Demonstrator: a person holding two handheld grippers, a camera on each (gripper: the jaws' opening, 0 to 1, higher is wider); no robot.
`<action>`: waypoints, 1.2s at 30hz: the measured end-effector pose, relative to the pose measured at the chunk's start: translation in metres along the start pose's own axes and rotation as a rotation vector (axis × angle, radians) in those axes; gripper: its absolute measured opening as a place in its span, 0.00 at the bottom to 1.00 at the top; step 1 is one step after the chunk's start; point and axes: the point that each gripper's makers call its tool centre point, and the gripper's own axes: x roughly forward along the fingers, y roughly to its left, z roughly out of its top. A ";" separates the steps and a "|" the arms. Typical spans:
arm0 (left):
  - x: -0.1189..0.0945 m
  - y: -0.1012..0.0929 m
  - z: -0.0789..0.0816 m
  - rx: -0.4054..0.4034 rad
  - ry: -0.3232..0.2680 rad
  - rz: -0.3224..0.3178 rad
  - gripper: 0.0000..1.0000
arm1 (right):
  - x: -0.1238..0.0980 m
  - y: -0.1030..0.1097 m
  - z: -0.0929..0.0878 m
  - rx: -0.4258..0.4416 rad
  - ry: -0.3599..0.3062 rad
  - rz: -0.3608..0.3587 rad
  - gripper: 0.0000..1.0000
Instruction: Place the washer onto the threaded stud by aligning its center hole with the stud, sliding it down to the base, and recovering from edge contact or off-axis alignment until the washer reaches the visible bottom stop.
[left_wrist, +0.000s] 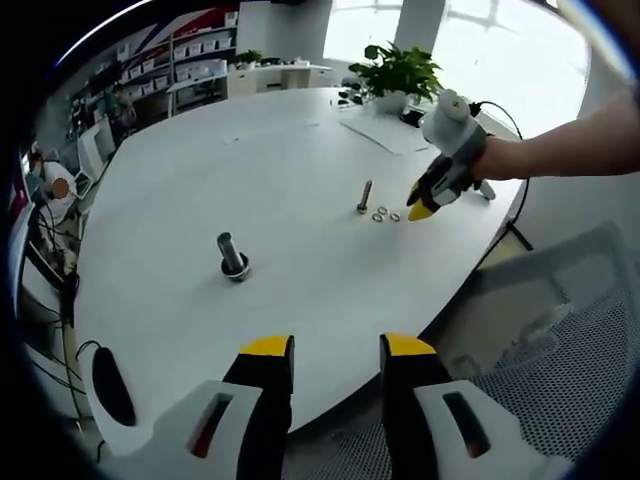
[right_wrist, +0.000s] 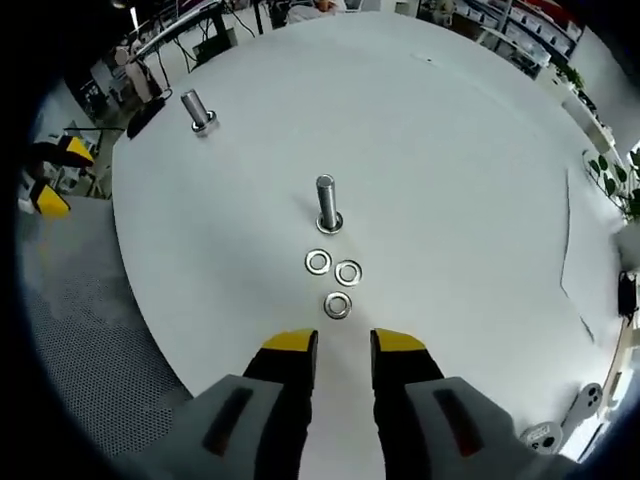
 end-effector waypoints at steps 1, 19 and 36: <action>0.000 0.000 0.000 -0.001 -0.002 -0.001 0.33 | 0.001 0.001 -0.001 0.000 0.000 0.002 0.24; 0.000 0.000 -0.001 0.008 0.002 0.002 0.32 | 0.007 0.009 -0.008 -0.019 0.010 0.016 0.26; -0.001 0.000 0.000 0.026 0.000 0.010 0.32 | 0.014 0.007 0.014 -0.147 -0.064 0.043 0.22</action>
